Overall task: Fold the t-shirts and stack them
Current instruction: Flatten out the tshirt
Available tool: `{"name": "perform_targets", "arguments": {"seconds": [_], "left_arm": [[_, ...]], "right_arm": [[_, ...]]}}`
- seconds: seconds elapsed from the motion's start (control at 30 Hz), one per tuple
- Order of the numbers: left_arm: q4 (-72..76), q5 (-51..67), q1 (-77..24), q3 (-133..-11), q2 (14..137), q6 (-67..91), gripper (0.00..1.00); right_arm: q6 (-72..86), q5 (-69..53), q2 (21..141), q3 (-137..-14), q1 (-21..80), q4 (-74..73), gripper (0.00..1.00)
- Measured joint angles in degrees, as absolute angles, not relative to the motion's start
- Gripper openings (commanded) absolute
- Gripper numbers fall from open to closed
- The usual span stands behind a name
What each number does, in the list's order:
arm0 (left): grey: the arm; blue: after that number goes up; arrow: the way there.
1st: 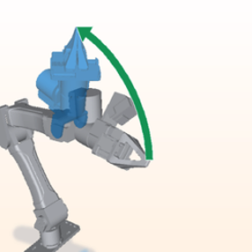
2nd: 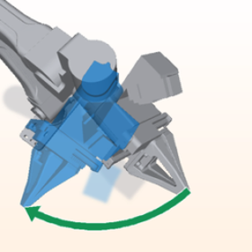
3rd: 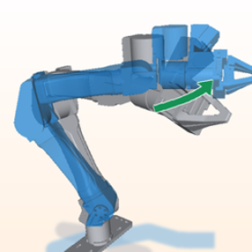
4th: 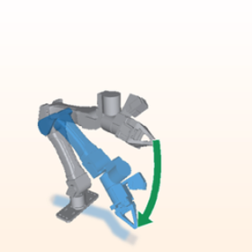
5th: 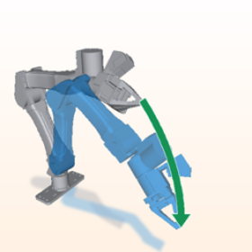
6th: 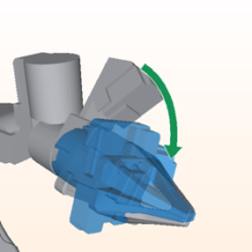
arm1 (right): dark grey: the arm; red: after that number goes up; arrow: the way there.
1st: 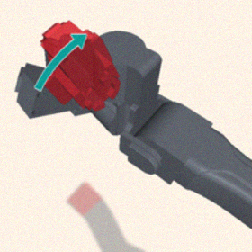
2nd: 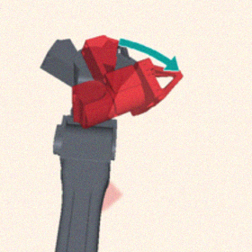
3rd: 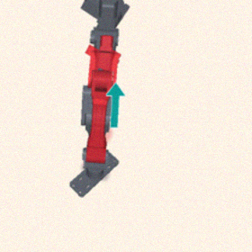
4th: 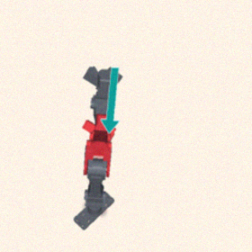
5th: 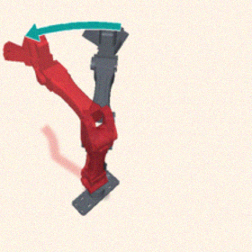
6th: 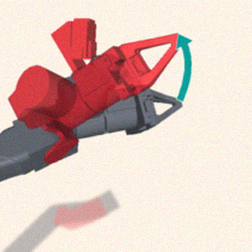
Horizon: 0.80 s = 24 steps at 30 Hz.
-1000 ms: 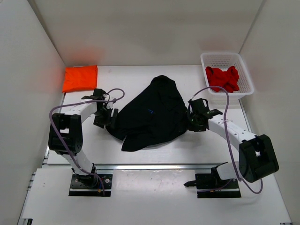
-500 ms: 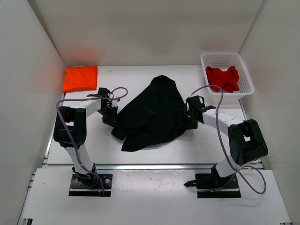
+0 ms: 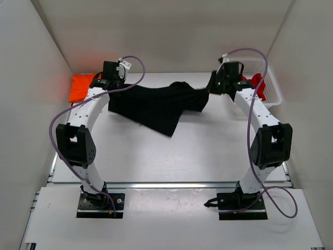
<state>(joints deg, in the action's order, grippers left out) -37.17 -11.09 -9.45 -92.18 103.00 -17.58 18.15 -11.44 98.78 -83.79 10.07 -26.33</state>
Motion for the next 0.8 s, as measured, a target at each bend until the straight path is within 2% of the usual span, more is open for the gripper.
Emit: {"name": "perform_targets", "arguments": {"seconds": [0.03, 0.1, 0.13, 0.2, 0.27, 0.3, 0.37, 0.5, 0.67, 0.8], "left_arm": [[-35.99, -12.45, -10.63, -92.49, 101.84, -19.62, 0.1], [-35.31, -14.37, -13.98, -92.25, 99.55, -22.96, 0.16], [-35.11, -14.59, -15.84, -91.61, 98.72, -23.83, 0.2], [-35.33, -14.57, -19.38, -89.49, 97.49, -24.84, 0.31], [-37.01, -13.08, -22.22, -87.53, 97.51, -24.4, 0.48], [-38.39, -11.7, -22.72, -86.87, 98.04, -23.86, 0.52], [-41.04, -9.1, -22.2, -85.95, 98.94, -22.24, 0.68], [-43.97, -7.14, -20.25, -84.64, 99.15, -19.64, 0.86], [-44.21, -6.76, -16.36, -84.55, 99.13, -15.03, 0.88], [-44.1, -6.55, -8.71, -84.58, 99.42, -10.15, 0.86]], "right_arm": [[17.93, -11.46, 99.35, -87.64, 9.8, -25.8, 0.36], [17.54, -11.94, 100.05, -92.49, 9.26, -23.7, 0.58], [17.54, -12.47, 100.38, -93.93, 8.95, -23.0, 0.65], [17.37, -13.17, 101.25, -94.83, 8.84, -22.46, 0.72], [17.37, -13.32, 102.5, -94.72, 8.8, -23.11, 0.75], [17.23, -13.39, 103.13, -94.32, 8.82, -23.38, 0.75], [17.1, -13.45, 103.66, -92.62, 8.86, -24.21, 0.74], [16.51, -13.28, 103.26, -88.29, 9.93, -24.86, 0.73], [14.9, -12.64, 103.72, -84.77, 16.34, -25.69, 0.73], [15.35, -11.55, 109.93, -89.71, 22.06, -26.98, 0.7]]}}
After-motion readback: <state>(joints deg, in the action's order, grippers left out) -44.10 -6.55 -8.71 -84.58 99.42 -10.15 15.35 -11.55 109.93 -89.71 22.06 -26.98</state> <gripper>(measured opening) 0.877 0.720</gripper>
